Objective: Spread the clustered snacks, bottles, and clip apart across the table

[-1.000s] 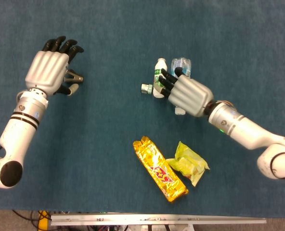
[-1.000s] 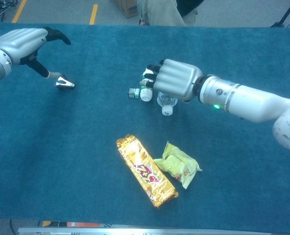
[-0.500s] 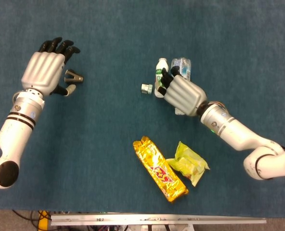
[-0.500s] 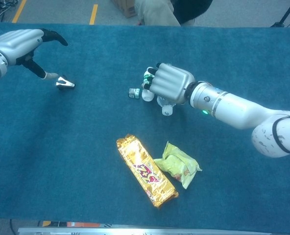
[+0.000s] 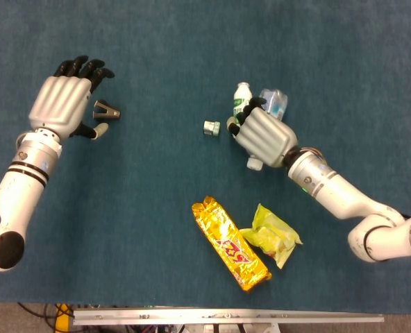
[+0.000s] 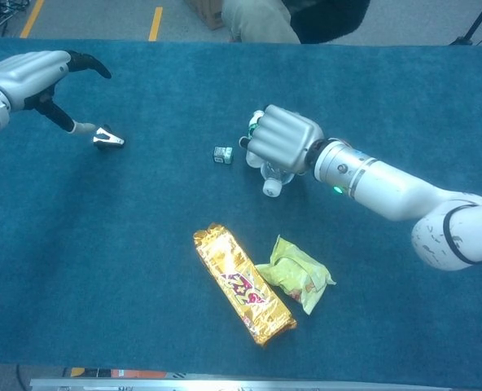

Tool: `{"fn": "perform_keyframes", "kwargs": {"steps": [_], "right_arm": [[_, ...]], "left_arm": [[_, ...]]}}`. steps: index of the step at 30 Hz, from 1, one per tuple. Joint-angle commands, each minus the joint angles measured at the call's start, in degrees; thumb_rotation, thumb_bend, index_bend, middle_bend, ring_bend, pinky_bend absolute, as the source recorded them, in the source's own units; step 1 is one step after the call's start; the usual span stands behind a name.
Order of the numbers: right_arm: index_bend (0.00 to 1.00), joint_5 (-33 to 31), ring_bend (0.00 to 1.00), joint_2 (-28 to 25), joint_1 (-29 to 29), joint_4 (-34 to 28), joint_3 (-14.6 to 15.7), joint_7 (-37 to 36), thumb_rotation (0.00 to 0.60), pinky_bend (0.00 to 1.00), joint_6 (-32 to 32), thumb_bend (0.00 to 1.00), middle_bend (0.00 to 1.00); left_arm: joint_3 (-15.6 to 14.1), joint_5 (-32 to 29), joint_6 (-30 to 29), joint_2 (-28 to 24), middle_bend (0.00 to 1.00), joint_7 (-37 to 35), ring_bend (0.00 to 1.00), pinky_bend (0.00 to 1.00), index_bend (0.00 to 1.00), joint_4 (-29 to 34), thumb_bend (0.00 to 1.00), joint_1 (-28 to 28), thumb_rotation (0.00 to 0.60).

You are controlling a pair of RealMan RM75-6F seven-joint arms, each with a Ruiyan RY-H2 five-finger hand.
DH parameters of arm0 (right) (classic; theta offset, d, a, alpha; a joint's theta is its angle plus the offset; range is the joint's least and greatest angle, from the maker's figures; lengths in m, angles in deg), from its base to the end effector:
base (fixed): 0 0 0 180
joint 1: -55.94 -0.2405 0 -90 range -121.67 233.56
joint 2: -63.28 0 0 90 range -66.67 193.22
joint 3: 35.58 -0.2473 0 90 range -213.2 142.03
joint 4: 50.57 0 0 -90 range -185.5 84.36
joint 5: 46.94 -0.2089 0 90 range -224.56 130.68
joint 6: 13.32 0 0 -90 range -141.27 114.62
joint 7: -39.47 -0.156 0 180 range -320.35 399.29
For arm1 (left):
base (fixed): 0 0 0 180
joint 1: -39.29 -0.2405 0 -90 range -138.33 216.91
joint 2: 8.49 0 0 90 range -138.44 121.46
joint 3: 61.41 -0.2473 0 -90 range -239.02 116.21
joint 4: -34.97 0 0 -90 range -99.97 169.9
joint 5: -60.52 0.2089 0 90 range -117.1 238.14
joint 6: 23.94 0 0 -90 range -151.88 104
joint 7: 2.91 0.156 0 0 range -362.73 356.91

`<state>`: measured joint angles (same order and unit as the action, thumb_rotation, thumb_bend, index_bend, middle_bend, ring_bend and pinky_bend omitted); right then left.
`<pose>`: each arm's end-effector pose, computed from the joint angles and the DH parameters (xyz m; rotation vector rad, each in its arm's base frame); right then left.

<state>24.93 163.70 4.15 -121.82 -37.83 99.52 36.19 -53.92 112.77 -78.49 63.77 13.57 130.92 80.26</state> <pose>-0.1041 -0.3323 -0.1012 2.2266 0.1272 0.4744 -0.1865 0.3467 0.0536 -1.7192 -1.1166 -0.7907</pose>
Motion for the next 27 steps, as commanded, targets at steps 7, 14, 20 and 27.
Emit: {"fn": "perform_keyframes", "kwargs": {"steps": [7, 14, 20, 27], "right_arm": [[0.69, 1.06, 0.51, -1.44, 1.26, -1.37, 0.34, -4.16, 0.6, 0.5, 1.3, 0.0, 0.57], [0.69, 2.13, 0.52, -5.75, 2.54, -5.73, 0.0, -7.94, 0.6, 0.51, 3.26, 0.0, 0.57], [0.69, 2.27, 0.52, -8.44, 3.67, -8.14, -0.84, -11.22, 0.6, 0.51, 4.88, 0.0, 0.57], [0.69, 2.4, 0.52, -10.06, 5.07, -10.23, -2.35, -15.49, 0.6, 0.51, 7.37, 0.0, 0.57]], "left_arm": [[0.07, 0.28, 0.53, 0.26, 0.11, -0.39, 0.02, 0.07, 0.18, -0.39, 0.22, 0.0, 0.6], [0.13, 0.16, 1.14, 0.77, 0.11, -0.41, 0.02, 0.07, 0.18, -1.07, 0.22, 0.26, 0.6], [0.1, 0.0, 1.67, 1.16, 0.11, -0.19, 0.02, 0.07, 0.18, -1.51, 0.22, 0.56, 0.6], [0.06, -0.19, 1.84, 1.48, 0.11, 0.24, 0.02, 0.07, 0.18, -1.7, 0.22, 0.83, 0.6]]}}
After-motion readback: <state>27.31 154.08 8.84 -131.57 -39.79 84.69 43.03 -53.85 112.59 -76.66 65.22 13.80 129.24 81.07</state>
